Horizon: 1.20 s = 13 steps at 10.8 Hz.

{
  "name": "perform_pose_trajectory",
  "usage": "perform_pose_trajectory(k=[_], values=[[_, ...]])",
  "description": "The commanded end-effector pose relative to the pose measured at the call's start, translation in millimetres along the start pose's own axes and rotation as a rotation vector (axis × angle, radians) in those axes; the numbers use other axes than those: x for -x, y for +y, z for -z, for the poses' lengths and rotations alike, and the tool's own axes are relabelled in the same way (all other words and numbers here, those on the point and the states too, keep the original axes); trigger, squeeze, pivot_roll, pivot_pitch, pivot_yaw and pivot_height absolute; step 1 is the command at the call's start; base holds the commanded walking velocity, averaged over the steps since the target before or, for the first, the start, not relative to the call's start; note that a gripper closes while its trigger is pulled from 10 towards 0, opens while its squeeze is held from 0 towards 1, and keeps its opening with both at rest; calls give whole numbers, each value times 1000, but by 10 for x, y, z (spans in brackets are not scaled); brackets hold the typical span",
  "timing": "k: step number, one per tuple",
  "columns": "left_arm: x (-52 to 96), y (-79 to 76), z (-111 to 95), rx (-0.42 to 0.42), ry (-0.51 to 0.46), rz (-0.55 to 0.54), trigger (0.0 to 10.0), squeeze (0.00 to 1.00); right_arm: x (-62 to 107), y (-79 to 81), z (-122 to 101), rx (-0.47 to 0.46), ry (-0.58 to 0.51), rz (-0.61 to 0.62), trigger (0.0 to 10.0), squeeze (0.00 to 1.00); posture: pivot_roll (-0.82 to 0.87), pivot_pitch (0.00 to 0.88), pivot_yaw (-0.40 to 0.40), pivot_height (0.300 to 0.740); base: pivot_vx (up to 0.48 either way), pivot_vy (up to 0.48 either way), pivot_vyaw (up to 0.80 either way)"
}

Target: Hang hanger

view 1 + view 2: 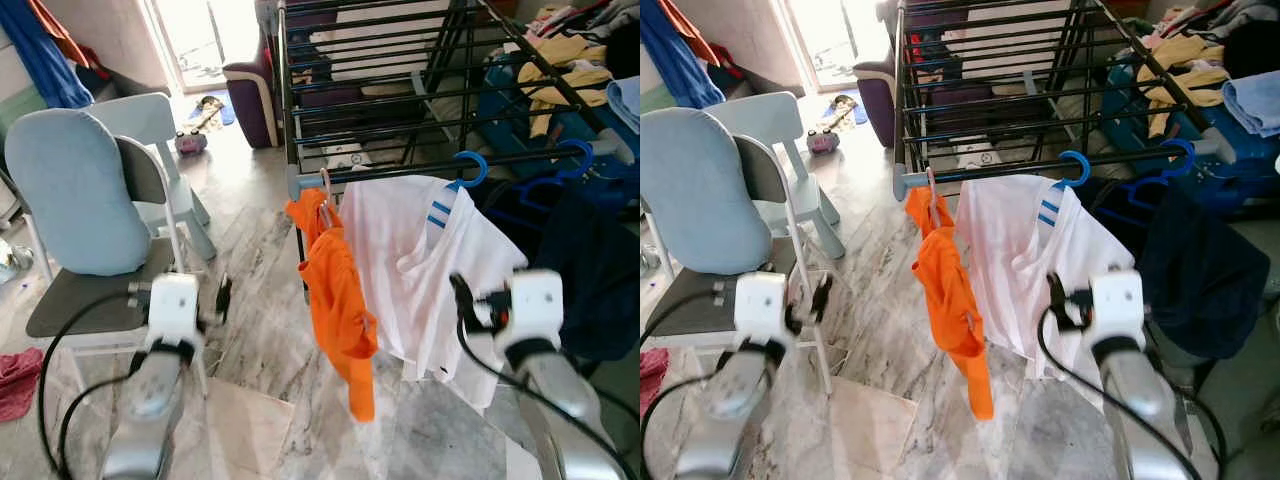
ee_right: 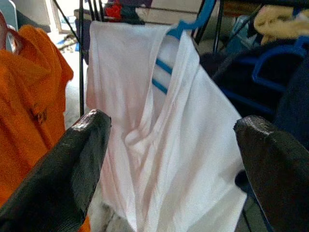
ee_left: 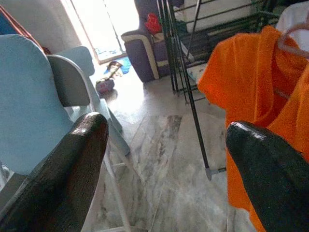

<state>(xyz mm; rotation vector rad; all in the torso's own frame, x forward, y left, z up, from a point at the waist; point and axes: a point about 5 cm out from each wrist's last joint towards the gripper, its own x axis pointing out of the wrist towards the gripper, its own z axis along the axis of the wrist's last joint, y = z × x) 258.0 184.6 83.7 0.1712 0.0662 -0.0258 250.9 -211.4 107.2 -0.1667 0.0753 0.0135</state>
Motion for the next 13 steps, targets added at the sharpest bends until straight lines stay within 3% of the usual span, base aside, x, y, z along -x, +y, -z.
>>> perform_pose_trajectory(k=[1, 6, 13], values=[[5, 11, -69, -11, -26, 4, 10000, 0, 7, 27, -28, -31, -7, -9, 10000, 0, -201, 0, 77, 740, 0, 0, 0], [-87, -47, -147, 27, -45, 0, 10000, 0, -114, 67, -121, -38, -18, -36, 10000, 0, -198, 0, 68, 740, 0, -50, 0], [-94, -67, -153, 21, -37, 30, 10000, 0, -75, 55, -87, -46, -3, -29, 10000, 0, -206, 0, 93, 740, 0, -302, 0]])
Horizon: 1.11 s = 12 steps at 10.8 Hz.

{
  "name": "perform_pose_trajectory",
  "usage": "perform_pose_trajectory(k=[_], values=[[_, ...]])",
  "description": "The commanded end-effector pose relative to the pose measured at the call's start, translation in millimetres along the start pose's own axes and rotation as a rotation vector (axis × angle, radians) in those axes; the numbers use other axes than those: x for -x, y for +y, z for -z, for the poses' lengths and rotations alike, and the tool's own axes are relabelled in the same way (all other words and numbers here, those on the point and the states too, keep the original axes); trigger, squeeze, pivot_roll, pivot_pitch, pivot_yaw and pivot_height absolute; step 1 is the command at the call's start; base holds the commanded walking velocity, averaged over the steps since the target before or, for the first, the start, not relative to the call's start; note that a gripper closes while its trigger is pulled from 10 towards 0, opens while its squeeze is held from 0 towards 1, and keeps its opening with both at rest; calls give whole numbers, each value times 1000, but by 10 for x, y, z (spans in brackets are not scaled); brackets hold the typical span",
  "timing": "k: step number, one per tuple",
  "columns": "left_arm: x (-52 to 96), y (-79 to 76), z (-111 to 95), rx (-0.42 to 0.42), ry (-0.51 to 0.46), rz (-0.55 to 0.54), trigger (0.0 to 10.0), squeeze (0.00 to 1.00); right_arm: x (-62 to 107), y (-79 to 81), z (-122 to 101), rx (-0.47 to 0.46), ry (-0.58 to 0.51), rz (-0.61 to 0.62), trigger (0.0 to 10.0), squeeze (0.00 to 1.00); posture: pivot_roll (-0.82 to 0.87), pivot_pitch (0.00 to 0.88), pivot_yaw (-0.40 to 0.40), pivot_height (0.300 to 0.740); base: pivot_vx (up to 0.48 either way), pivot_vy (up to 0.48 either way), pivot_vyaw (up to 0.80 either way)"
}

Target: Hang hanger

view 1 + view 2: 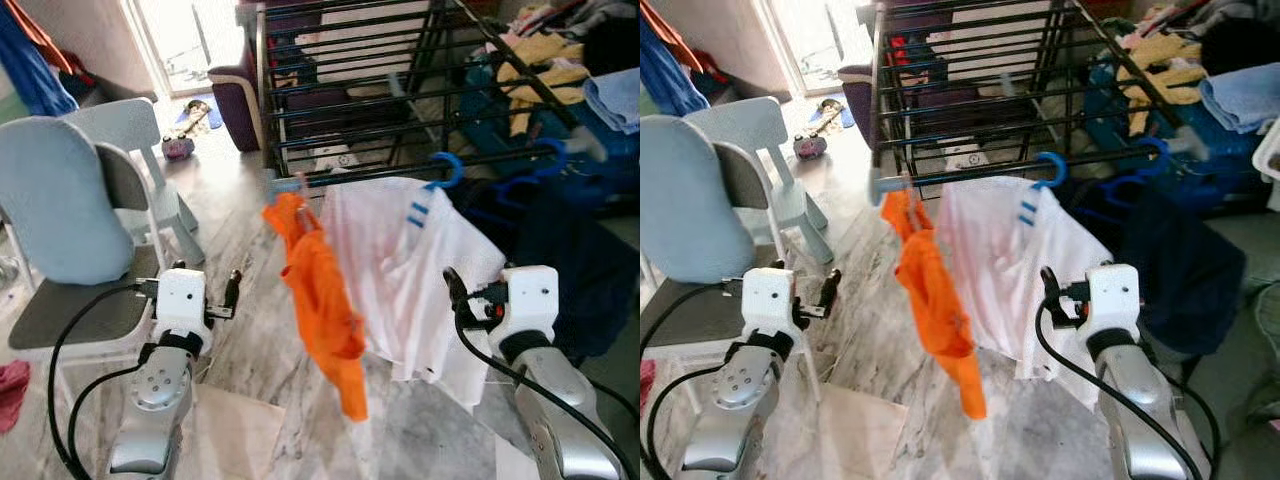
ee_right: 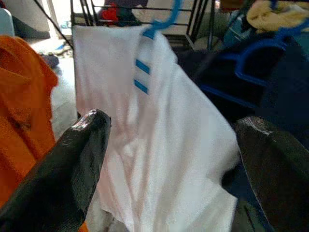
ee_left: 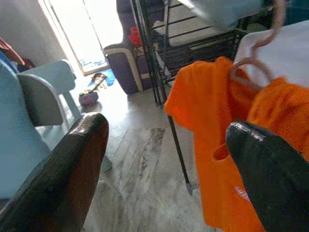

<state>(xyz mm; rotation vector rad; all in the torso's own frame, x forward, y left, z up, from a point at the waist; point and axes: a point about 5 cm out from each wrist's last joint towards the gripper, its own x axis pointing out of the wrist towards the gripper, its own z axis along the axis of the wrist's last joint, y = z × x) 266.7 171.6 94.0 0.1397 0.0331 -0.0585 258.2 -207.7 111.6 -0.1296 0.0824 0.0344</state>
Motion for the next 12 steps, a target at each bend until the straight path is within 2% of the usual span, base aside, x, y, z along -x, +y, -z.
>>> perform_pose_trajectory(k=[1, 2, 8, 12], values=[[-23, 37, -28, -11, -1, 0, 10000, 0, -2, 29, -31, -8, -7, -7, 10000, 0, -210, 0, 92, 740, 0, -360, 0], [-32, 34, -32, -10, -2, 1, 10000, 0, 0, 29, -31, -6, -5, -9, 10000, 0, -210, 0, 91, 740, 0, -386, 0], [-44, -18, -69, 74, -19, 43, 10000, 0, -5, 11, -28, -4, 10, -32, 10000, 0, -215, 0, 85, 740, 0, 0, 0], [-71, 4, -91, 99, -28, 44, 10000, 0, -12, 25, -37, -1, 11, -46, 10000, 0, -218, 0, 83, 740, 293, 0, 0]])
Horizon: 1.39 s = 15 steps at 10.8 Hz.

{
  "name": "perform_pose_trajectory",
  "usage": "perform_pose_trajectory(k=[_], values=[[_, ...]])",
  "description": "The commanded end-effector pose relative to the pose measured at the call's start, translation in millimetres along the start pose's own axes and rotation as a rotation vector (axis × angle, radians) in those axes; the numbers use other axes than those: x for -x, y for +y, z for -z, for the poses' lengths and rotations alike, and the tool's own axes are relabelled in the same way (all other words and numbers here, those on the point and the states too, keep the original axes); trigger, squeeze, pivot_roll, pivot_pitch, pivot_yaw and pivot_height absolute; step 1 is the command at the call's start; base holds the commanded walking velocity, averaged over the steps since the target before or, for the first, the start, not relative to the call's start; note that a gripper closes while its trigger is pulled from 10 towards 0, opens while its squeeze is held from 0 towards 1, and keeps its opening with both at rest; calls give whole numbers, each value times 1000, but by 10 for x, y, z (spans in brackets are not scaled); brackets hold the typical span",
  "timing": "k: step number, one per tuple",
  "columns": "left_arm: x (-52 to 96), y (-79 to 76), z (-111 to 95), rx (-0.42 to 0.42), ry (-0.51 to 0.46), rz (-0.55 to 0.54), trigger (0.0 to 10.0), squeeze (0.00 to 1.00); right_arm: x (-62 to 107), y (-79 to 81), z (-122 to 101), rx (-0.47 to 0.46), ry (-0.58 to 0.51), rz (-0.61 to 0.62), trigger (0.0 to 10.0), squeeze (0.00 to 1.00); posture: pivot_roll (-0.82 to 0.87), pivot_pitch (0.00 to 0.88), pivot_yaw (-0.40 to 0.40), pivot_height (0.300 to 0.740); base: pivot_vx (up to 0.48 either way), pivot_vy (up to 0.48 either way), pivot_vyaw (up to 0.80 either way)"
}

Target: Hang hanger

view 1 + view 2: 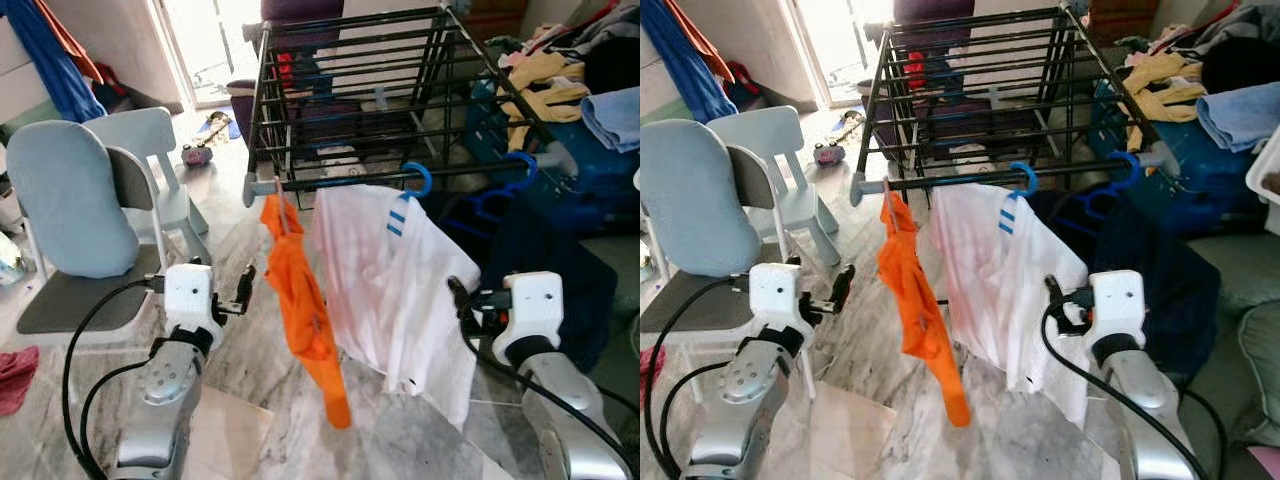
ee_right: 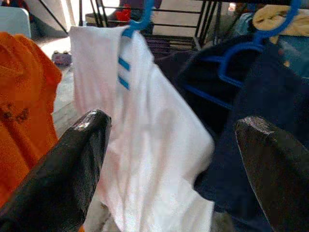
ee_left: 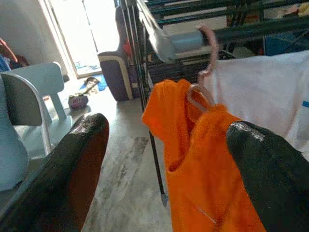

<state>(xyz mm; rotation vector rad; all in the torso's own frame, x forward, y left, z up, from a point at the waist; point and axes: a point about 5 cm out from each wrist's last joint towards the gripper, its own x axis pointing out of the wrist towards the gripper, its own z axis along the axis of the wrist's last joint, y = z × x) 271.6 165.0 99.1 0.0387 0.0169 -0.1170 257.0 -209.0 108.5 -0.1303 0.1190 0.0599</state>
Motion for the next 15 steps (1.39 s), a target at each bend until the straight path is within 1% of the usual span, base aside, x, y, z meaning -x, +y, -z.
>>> perform_pose_trajectory(k=[1, 5, 9, 12, 13, 14, 15], values=[[-23, 56, -35, 2, -5, -11, 10000, 0, -22, 37, -71, 1, -21, -24, 10000, 0, -218, 0, 83, 740, 337, 0, 0], [-39, 36, -48, 10, -15, 10, 10000, 0, -43, 32, -74, 17, -22, -20, 10000, 0, -218, 0, 87, 740, 407, 0, 0], [-44, 23, -52, 15, -13, 22, 10000, 0, -56, -6, -55, 42, -4, 13, 10000, 0, -216, 0, 87, 740, 442, 0, 0], [-36, 13, -38, 29, -4, 17, 10000, 0, -49, -26, 16, 49, 41, 8, 10000, 0, -217, 0, 87, 740, 0, 0, 0], [-37, 6, -34, 29, 1, 15, 10000, 0, -19, -33, 72, 42, 79, -32, 10000, 0, -218, 0, 88, 740, 0, 0, 0], [-44, 14, -14, 36, 19, 3, 10000, 0, 17, -47, 122, 37, 106, -64, 10000, 0, -222, 0, 90, 740, 0, 0, 0], [-60, 17, 12, 49, 47, -12, 10000, 0, 43, -74, 131, 41, 107, -64, 10000, 0, -223, 0, 90, 740, 0, 0, 0]])
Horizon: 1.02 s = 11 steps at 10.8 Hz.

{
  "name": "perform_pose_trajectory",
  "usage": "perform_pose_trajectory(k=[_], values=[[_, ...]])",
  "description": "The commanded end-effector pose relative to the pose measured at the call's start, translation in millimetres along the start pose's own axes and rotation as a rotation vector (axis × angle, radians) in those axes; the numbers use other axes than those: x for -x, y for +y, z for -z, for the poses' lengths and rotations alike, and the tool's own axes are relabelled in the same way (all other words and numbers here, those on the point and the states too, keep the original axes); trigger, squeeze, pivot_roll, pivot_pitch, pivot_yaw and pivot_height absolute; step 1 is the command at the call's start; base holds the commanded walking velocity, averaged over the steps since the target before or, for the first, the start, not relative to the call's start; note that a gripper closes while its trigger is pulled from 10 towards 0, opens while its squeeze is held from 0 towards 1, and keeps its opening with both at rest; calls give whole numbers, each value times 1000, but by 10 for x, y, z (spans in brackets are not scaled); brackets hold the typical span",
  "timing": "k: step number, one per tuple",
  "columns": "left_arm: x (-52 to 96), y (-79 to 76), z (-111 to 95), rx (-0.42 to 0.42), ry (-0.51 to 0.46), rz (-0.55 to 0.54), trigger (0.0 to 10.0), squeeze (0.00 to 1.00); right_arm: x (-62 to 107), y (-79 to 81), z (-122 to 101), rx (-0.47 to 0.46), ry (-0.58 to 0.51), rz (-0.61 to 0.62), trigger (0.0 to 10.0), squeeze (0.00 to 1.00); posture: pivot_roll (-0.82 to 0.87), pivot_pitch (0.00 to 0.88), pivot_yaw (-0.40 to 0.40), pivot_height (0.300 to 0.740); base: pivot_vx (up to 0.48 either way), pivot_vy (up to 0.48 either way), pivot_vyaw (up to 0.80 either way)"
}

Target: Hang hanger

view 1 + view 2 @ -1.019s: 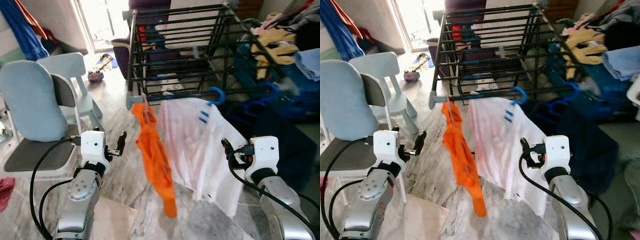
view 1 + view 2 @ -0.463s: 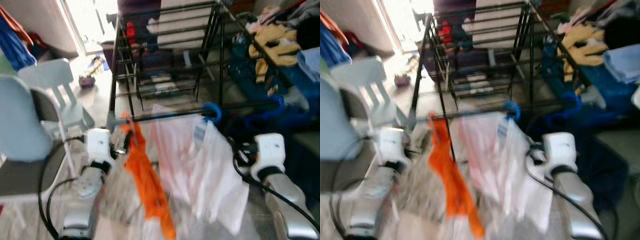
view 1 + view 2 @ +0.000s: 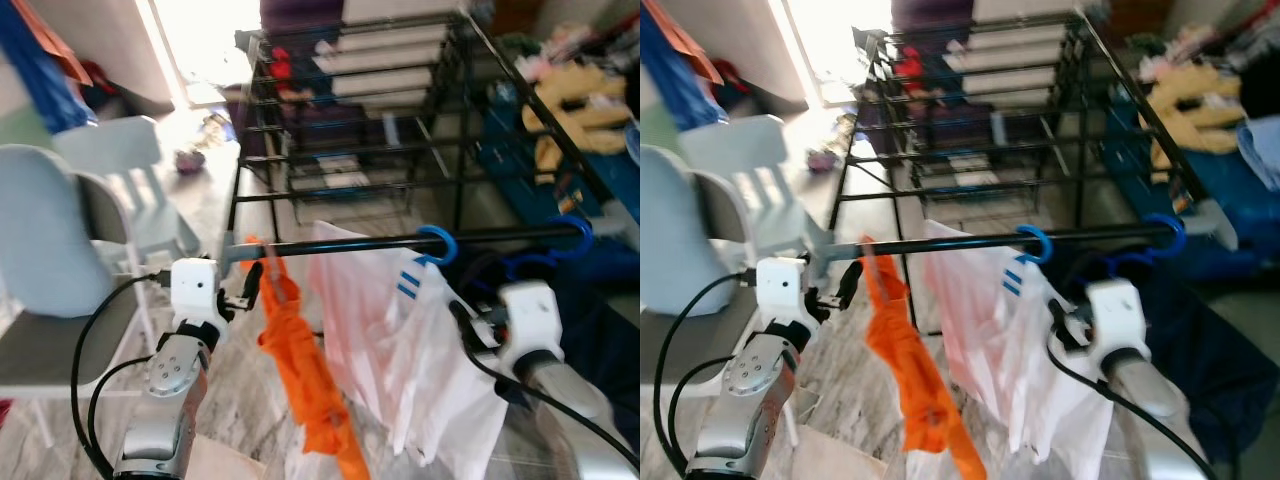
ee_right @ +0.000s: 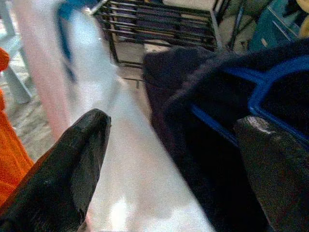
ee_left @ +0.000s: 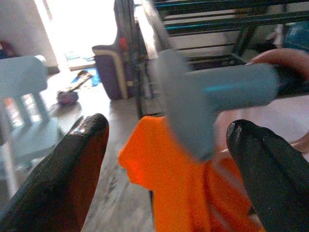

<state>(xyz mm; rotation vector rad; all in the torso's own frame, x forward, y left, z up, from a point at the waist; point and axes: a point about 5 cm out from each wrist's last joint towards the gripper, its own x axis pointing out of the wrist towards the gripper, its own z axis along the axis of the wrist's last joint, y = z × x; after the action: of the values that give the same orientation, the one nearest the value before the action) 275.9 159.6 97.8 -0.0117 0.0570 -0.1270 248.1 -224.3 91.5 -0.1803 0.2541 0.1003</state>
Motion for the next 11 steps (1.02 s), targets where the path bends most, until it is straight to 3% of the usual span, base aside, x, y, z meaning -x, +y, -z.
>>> perform_pose_trajectory(k=[1, 4, 6, 10, 11], values=[[-15, 62, -3, -2, 9, -20, 10000, 0, -10, 33, -71, -3, -28, -30, 10000, 0, -225, 0, 91, 740, 0, 0, 0], [-36, 24, -7, -11, 17, 1, 10000, 0, -57, -76, -42, 59, 25, -225, 10000, 0, -226, 0, 97, 740, 0, 0, 0], [-43, 24, -14, -12, 19, 3, 10000, 0, -244, -224, -37, 87, 53, -312, 10000, 0, -215, 0, 99, 740, 0, 0, 0], [-26, 28, -25, -30, 25, 11, 10000, 0, -481, -184, -64, 150, 117, -578, 10000, 0, -192, 0, 98, 740, 0, 0, 0], [-18, 31, -30, -34, 26, 15, 10000, 0, -558, -198, -46, 169, 142, -583, 3529, 0, -179, 0, 98, 740, 0, 0, 0]])
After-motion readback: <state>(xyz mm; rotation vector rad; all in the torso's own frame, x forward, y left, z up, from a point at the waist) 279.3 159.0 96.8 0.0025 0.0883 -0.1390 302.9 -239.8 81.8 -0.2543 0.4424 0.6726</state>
